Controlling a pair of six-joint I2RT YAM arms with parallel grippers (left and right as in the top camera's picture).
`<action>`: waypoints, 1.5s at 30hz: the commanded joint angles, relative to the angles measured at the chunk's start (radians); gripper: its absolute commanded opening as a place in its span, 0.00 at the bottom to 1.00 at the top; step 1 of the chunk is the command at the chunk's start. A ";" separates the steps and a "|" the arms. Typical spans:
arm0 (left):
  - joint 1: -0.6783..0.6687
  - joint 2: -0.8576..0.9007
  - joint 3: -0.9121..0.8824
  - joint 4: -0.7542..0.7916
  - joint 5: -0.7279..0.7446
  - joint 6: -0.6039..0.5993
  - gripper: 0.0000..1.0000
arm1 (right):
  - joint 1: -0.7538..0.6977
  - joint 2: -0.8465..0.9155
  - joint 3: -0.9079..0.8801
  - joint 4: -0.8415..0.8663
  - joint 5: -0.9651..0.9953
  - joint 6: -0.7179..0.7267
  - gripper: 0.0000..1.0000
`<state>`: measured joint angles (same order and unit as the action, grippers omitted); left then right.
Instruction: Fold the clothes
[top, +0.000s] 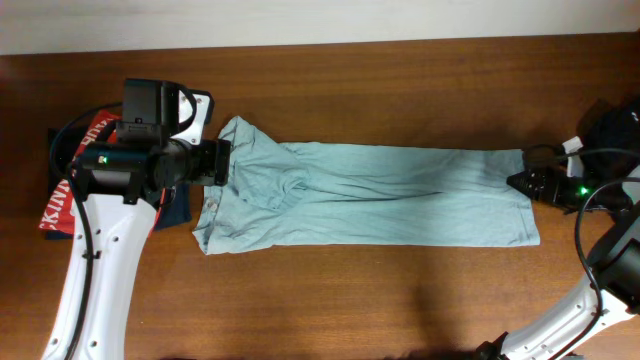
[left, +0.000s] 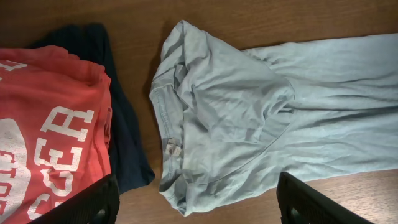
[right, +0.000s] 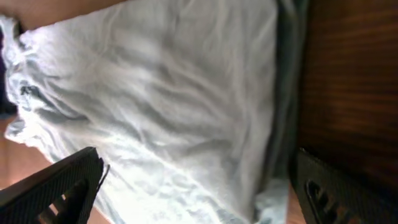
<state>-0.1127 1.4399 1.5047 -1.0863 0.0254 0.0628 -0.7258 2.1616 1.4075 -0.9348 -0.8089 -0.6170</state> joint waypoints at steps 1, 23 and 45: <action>0.002 -0.001 -0.005 0.005 -0.004 0.002 0.81 | 0.012 0.142 -0.100 -0.019 0.259 0.070 0.99; 0.002 -0.001 -0.005 0.001 -0.004 0.002 0.82 | 0.003 0.142 -0.149 -0.010 0.306 0.129 0.84; 0.002 0.001 -0.005 0.001 -0.004 0.002 0.82 | -0.131 0.142 -0.158 0.016 0.528 0.331 0.80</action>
<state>-0.1127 1.4399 1.5047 -1.0874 0.0250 0.0628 -0.7746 2.1605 1.3388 -0.9485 -0.8551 -0.3416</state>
